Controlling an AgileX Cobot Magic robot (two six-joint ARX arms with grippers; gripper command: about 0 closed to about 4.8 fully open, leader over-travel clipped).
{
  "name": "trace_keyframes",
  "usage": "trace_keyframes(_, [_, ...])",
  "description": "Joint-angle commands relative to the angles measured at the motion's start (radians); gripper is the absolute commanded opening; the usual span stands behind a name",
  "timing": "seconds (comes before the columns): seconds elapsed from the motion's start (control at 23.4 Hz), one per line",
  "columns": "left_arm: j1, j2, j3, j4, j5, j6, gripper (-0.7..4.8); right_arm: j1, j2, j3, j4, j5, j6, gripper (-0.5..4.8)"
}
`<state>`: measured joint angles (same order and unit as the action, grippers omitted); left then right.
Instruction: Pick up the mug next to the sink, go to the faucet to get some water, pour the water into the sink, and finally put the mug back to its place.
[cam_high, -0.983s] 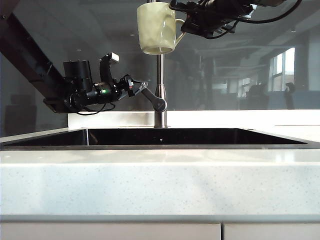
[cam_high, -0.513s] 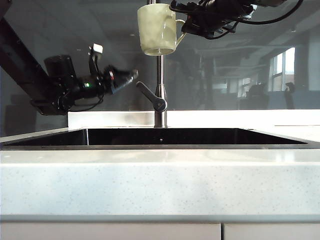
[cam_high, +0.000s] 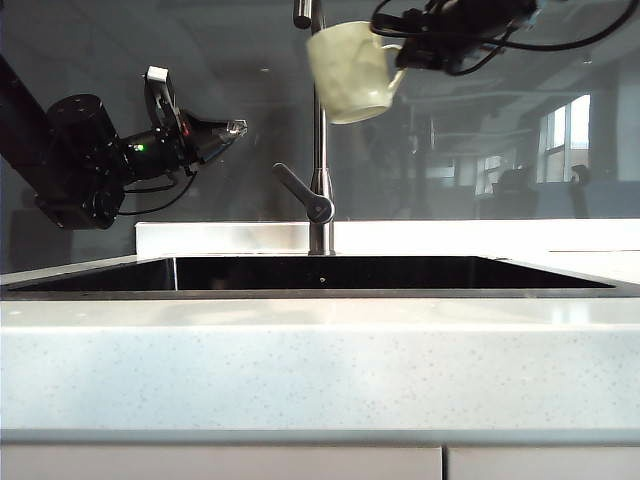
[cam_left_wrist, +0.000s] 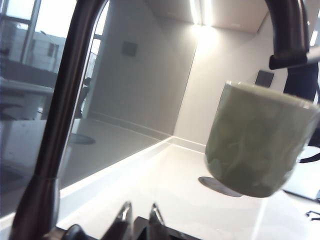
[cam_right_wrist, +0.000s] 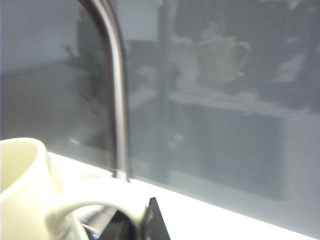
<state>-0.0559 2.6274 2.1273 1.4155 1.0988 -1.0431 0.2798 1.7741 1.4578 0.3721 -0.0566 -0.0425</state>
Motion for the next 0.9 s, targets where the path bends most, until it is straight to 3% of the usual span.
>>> trace_keyframes(0.04, [0.002,-0.008,0.004,0.040,0.010,-0.027,-0.05,0.003,-0.056,0.017,-0.014,0.063,-0.184,-0.05])
trace_keyframes(0.09, [0.001,-0.008,0.004,0.039,0.008,-0.027,-0.05,0.003,-0.076,0.017,-0.058,0.111,-0.305,-0.05])
trace_keyframes(0.38, [-0.002,-0.008,0.003,0.037,-0.006,-0.031,-0.05,0.021,-0.122,0.017,-0.097,0.245,-0.585,-0.05])
trace_keyframes(0.9, [-0.005,-0.008,0.004,0.037,-0.019,-0.031,-0.05,0.142,-0.129,0.017,-0.122,0.468,-1.176,-0.05])
